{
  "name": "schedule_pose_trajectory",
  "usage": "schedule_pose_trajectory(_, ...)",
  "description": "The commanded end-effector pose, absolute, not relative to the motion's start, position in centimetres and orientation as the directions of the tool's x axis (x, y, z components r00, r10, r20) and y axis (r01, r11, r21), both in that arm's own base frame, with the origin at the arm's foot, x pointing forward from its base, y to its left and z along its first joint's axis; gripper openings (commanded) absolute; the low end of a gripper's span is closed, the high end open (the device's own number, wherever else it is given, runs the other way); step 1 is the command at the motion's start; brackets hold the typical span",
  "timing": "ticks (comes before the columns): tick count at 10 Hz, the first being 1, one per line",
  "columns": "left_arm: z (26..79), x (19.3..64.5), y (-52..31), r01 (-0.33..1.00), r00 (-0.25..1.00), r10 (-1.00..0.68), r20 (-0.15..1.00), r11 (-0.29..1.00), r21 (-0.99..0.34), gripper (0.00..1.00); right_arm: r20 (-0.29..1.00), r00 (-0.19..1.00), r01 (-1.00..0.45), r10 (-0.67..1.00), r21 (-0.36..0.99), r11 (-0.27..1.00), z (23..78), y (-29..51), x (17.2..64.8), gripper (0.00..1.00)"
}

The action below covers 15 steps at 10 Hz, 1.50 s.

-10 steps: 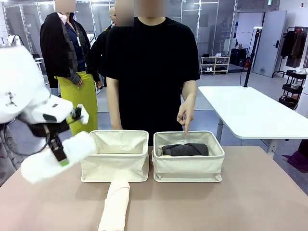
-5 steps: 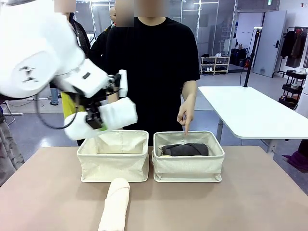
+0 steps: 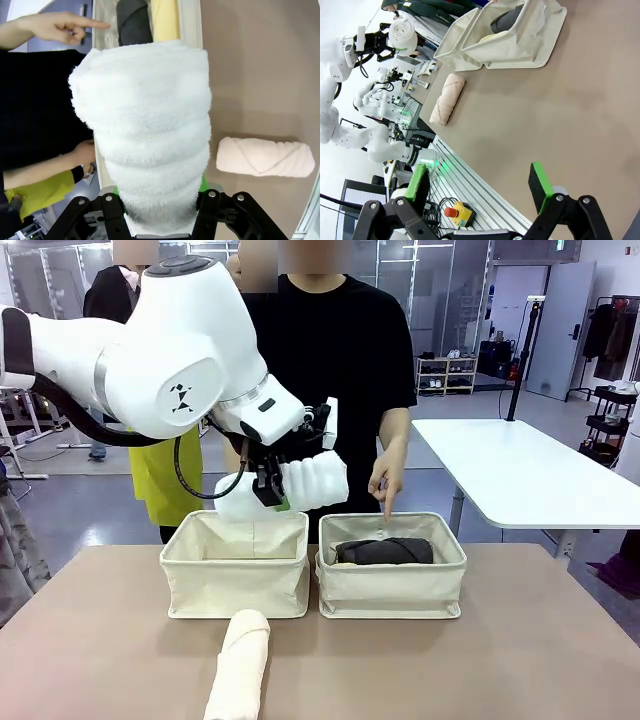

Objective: Divide the towels into two baskets.
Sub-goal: Pick up one hotel-folded towel from the bottom of the table and place it in the Fabric basket indicated by the person.

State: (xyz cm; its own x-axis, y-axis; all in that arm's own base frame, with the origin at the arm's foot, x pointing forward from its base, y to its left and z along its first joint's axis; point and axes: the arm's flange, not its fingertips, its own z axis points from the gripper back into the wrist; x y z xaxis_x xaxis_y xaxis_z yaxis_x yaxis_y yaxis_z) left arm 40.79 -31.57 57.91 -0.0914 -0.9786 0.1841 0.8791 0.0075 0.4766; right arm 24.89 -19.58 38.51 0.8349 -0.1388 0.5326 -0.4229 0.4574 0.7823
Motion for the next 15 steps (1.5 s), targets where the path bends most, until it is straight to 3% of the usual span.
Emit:
schedule_pose_trajectory(1,58.4,39.7,-30.0,0.87,-0.065,-0.981,0.181,0.033,0.492,0.56,0.55,0.823,-0.439,-0.143,0.776,0.452,38.7,-19.5,24.8,1.0)
schedule_pose_trajectory(4,58.3,40.6,-30.6,0.875,-0.077,-0.98,0.184,0.022,0.484,0.56,0.55,0.823,-0.439,-0.143,0.776,0.452,38.7,-19.5,24.8,1.0)
schedule_pose_trajectory(5,59.8,42.1,-34.5,0.834,-0.229,-0.968,0.106,-0.139,0.534,0.56,0.55,0.823,-0.439,-0.143,0.776,0.452,38.7,-19.5,24.8,1.0)
schedule_pose_trajectory(7,61.2,47.1,-41.5,0.818,-0.314,-0.943,0.108,-0.211,0.535,0.56,0.55,0.823,-0.439,-0.143,0.776,0.452,38.7,-19.5,24.8,1.0)
schedule_pose_trajectory(10,59.8,51.0,-51.4,0.785,-0.427,-0.904,-0.02,-0.382,0.487,0.56,0.55,0.823,-0.439,-0.143,0.776,0.452,38.7,-19.5,24.8,1.0)
schedule_pose_trajectory(13,56.5,53.1,-55.8,0.808,-0.446,-0.895,-0.034,-0.418,0.415,0.56,0.55,0.823,-0.439,-0.143,0.776,0.452,38.7,-19.5,24.8,1.0)
schedule_pose_trajectory(15,53.4,53.7,-57.1,0.848,-0.385,-0.922,-0.046,-0.373,0.377,0.56,0.55,0.823,-0.439,-0.143,0.776,0.452,38.7,-19.5,24.8,1.0)
